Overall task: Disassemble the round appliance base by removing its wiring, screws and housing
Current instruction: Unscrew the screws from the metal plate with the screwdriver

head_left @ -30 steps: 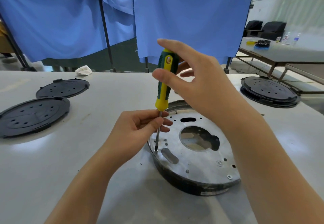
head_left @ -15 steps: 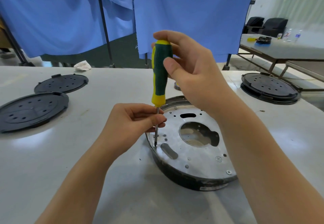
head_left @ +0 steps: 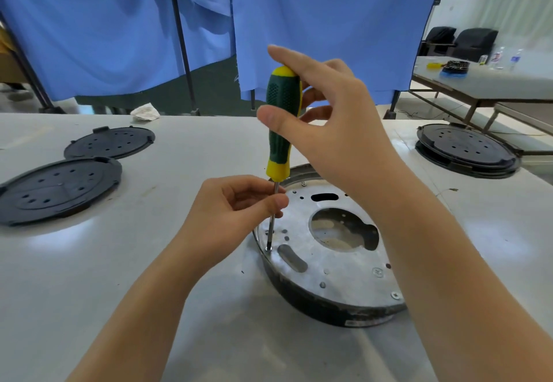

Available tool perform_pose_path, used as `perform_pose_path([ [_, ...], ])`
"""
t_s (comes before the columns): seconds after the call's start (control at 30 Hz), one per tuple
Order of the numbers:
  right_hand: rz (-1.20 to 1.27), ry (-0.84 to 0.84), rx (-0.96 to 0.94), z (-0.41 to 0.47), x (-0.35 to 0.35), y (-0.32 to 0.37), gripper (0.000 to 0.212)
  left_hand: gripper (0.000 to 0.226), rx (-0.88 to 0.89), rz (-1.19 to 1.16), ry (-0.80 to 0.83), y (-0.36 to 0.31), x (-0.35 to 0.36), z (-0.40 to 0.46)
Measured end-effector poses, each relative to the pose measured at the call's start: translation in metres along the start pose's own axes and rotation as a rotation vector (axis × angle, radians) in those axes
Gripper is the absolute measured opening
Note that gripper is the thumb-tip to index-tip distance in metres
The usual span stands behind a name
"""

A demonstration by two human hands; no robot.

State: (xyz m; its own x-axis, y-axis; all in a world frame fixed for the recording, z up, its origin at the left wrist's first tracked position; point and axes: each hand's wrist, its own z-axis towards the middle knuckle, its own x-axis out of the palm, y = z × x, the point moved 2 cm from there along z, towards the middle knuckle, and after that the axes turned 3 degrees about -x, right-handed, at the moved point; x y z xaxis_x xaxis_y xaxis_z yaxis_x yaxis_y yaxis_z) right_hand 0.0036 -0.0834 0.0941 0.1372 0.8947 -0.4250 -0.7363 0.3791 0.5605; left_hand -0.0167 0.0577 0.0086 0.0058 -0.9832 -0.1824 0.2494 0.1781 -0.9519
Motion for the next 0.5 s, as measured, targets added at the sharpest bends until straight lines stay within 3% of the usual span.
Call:
perform_pose_path([
  [0.2, 0.154, 0.149, 0.047, 0.0002, -0.0060, -0.0020, 0.052, 0.021, -0.020, 0.024, 0.113, -0.0008, -0.0005, -0.0014],
  [0.5, 0.211, 0.185, 0.047, -0.0014, -0.0048, -0.0043, 0.048, 0.019, -0.024, -0.006, 0.082, -0.0013, -0.0024, -0.0015],
])
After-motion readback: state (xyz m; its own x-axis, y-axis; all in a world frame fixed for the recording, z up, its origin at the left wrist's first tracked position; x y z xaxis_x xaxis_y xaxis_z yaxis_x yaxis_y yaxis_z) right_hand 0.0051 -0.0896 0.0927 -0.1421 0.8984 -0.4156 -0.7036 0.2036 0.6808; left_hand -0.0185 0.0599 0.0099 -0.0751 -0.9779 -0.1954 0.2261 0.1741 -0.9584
